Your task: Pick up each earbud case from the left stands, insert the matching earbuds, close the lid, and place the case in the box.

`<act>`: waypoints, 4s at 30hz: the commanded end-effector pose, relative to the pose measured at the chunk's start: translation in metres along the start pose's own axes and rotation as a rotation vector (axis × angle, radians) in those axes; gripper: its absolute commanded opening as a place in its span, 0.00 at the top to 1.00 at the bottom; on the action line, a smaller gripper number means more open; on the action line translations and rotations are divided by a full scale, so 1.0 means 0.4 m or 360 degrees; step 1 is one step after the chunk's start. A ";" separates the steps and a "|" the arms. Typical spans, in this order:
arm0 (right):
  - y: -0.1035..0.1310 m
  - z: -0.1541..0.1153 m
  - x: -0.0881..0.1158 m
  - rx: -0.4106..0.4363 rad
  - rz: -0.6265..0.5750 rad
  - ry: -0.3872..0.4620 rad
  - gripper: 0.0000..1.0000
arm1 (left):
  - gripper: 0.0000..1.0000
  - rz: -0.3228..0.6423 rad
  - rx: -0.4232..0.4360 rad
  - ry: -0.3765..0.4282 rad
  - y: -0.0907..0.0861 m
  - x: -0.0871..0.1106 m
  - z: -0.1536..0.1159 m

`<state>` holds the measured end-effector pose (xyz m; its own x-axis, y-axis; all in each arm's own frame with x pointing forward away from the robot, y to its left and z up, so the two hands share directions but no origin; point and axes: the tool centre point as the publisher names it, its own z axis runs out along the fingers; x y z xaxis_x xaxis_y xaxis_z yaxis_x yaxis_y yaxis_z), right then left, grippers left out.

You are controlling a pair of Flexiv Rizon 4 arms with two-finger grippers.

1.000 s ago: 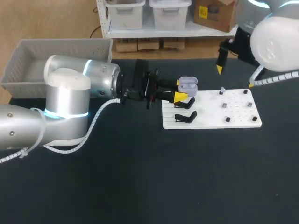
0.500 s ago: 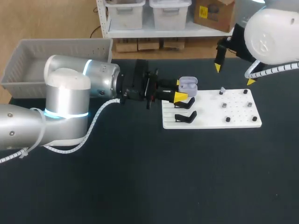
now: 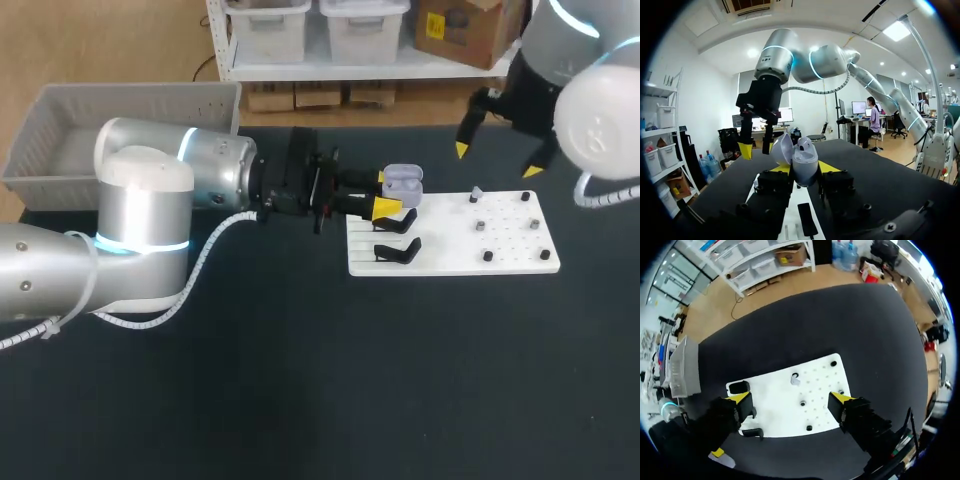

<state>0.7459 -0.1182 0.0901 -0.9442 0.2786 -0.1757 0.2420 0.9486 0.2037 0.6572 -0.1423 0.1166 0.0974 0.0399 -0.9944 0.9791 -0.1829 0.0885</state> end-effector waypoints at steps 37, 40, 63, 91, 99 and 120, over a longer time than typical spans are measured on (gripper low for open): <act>-0.013 0.165 0.002 0.0087 -0.0184 0.0161 0.56 | 1.00 0.0004 -0.0007 -0.0001 -0.004 0.001 0.000; -0.021 0.175 0.000 0.0094 -0.0172 0.0173 0.57 | 1.00 0.0004 -0.0007 -0.0001 -0.004 0.001 0.000; -0.023 0.200 -0.011 0.0115 -0.0149 0.0203 0.71 | 1.00 0.0004 -0.0007 -0.0001 -0.004 0.001 0.000; -0.009 -0.082 0.002 0.0113 -0.0286 0.0074 1.00 | 1.00 0.0004 -0.0007 -0.0001 -0.004 0.001 0.000; 0.049 -0.210 0.045 0.0046 -0.0871 0.0185 1.00 | 1.00 0.0004 -0.0007 -0.0001 -0.004 0.001 0.000; 0.111 -0.296 0.117 0.0032 -0.1326 0.0221 1.00 | 1.00 0.0004 -0.0007 -0.0001 -0.004 0.001 0.000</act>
<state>0.6860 -0.0807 0.2049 -0.8347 -0.5327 -0.1398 -0.5425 0.8390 0.0418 0.6573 -0.1423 0.1166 0.0973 0.0401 -0.9944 0.9792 -0.1828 0.0885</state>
